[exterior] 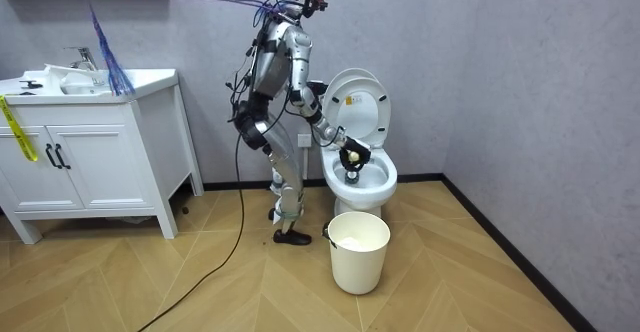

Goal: Brush toilet

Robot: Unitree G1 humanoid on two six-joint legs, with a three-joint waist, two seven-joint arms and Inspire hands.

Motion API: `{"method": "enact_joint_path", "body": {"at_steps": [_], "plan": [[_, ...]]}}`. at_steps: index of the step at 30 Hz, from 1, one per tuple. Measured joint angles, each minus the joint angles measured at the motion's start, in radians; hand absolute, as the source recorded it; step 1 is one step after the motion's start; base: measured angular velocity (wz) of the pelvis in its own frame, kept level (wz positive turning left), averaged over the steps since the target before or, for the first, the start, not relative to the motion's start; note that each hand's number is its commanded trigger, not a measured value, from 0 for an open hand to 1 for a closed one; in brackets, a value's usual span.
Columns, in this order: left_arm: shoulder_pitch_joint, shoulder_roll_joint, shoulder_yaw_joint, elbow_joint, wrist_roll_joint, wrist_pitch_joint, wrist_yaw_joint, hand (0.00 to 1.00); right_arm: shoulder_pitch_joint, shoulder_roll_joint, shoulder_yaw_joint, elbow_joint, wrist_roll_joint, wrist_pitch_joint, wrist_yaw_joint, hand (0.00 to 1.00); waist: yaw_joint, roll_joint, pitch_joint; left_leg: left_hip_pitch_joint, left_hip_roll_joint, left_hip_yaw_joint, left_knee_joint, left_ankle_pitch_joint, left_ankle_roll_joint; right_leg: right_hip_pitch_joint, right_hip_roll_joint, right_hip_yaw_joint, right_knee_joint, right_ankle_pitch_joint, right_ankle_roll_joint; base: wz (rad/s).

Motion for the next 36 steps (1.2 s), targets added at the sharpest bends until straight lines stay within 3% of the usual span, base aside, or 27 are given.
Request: {"method": "enact_joint_path", "body": {"at_steps": [2, 4, 8, 11, 14, 19, 23, 25, 28, 33, 36], "plan": [[0.004, 0.002, 0.0, 0.007, -0.003, 0.003, -0.002, 0.0, -0.038, -0.013, 0.01, 0.095, 0.052, -0.015, -0.004, 1.0, 0.006, 0.01, -0.0048, 0.001, -0.001, -0.002, -0.001, 0.004, 0.002, 0.0, 0.0, 0.001, 0.001, 0.0, -0.002, 0.0], [0.003, 0.002, -0.002, 0.007, -0.003, 0.005, -0.003, 0.0, -0.081, -0.023, 0.027, 0.188, 0.134, -0.047, -0.012, 1.0, 0.008, 0.009, -0.0033, 0.0, -0.005, 0.001, 0.002, 0.004, 0.002, -0.006, -0.008, 0.002, 0.013, -0.006, -0.003, 0.04], [-0.005, 0.017, -0.006, -0.034, 0.003, 0.015, -0.024, 0.0, -0.169, -0.064, 0.037, 0.375, 0.334, -0.141, -0.045, 1.0, 0.0, -0.024, 0.0162, -0.017, -0.043, 0.008, 0.005, 0.018, 0.013, -0.054, -0.059, 0.007, 0.075, -0.038, 0.002, 0.25], [-0.008, 0.02, 0.009, -0.064, 0.04, 0.023, -0.036, 0.0, -0.234, -0.086, -0.011, 0.456, 0.335, -0.182, -0.075, 1.0, -0.008, -0.043, 0.0229, -0.046, -0.068, 0.01, 0.008, 0.023, 0.018, -0.101, -0.086, 0.022, 0.117, -0.047, 0.004, 0.15], [-0.007, 0.019, 0.01, -0.069, 0.096, 0.037, -0.036, 0.0, -0.242, -0.11, -0.01, 0.452, 0.229, -0.192, -0.096, 1.0, -0.01, -0.061, 0.0223, -0.051, -0.072, 0.011, 0.015, 0.024, 0.02, -0.105, -0.093, 0.023, 0.124, -0.05, 0.008, 0.06], [-0.008, 0.019, 0.005, -0.071, 0.103, 0.038, -0.024, 0.0, -0.177, -0.096, 0.025, 0.256, 0.056, -0.163, -0.096, 1.0, -0.014, -0.078, 0.0212, -0.03, -0.067, 0.007, 0.016, 0.024, 0.02, -0.072, -0.084, 0.019, 0.106, -0.047, 0.012, -0.03], [0.008, 0.02, -0.01, -0.067, 0.068, 0.033, -0.006, 0.0, -0.016, -0.059, 0.033, -0.034, -0.032, -0.042, 0.016, 1.0, -0.007, -0.066, 0.0145, 0.003, -0.032, 0.0, -0.001, 0.007, 0.019, -0.012, -0.028, 0.017, 0.029, -0.022, 0.028, -0.2], [0.016, 0.018, -0.012, -0.068, 0.037, 0.023, 0.008, 0.0, 0.034, -0.052, 0.03, -0.128, -0.046, -0.007, 0.059, 1.0, -0.008, -0.058, 0.0096, 0.002, -0.022, 0.0, -0.002, -0.001, 0.014, -0.007, -0.015, 0.018, 0.01, -0.011, 0.03, -0.26], [0.018, 0.019, -0.01, -0.047, 0.007, 0.005, 0.029, 0.0, 0.038, -0.023, 0.028, -0.163, -0.058, 0.027, 0.109, 1.0, -0.004, -0.046, 0.0055, -0.002, -0.005, 0.006, -0.003, -0.003, 0.01, -0.003, 0.001, 0.011, -0.013, 0.01, 0.014, -0.18], [0.019, 0.023, -0.013, -0.011, -0.003, 0.007, 0.047, 0.0, 0.005, -0.041, 0.016, -0.088, -0.048, 0.015, 0.114, 1.0, -0.003, -0.023, -0.0017, 0.002, -0.006, 0.0, -0.009, 0.001, 0.001, -0.003, 0.001, 0.008, -0.007, 0.008, 0.003, 0.04], [0.017, 0.025, -0.015, -0.016, 0.0, 0.021, 0.044, 0.0, -0.063, -0.06, 0.022, 0.077, 0.06, -0.05, 0.071, 1.0, -0.002, -0.026, 0.0016, 0.002, -0.016, -0.005, -0.007, 0.008, 0.002, -0.01, -0.015, 0.004, 0.019, -0.008, -0.003, 0.15]]}}
